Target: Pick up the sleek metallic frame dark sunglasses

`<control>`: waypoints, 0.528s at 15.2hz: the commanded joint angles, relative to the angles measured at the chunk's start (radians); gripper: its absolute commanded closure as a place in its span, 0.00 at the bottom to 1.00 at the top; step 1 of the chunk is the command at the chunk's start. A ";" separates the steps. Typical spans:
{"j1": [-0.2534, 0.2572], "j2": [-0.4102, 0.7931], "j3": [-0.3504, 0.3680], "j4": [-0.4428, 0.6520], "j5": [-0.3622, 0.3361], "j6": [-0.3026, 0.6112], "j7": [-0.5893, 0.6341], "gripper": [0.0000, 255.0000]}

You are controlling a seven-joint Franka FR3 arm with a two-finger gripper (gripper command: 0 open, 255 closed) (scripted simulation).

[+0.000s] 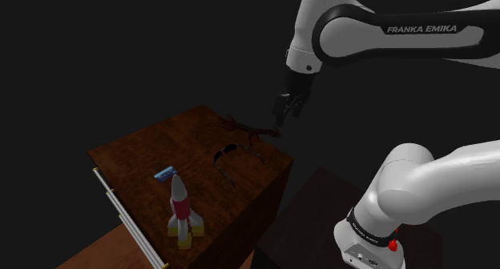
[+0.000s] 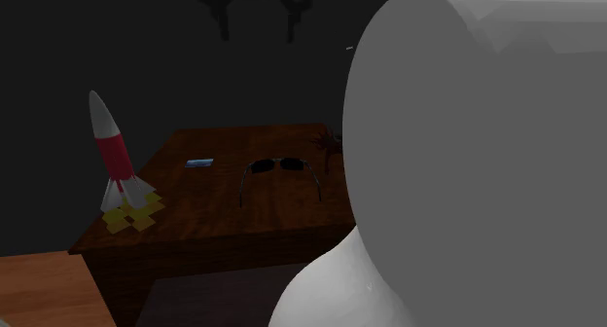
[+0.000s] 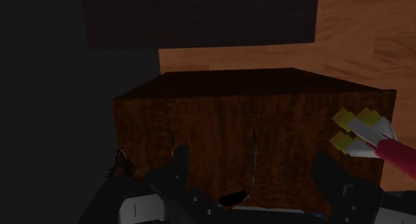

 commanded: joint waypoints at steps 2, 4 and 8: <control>0.001 0.078 0.022 -0.036 0.005 0.119 0.013 0.00; 0.002 0.136 0.037 -0.051 0.008 0.195 0.024 0.00; 0.000 0.269 0.067 -0.064 0.007 0.345 0.048 0.00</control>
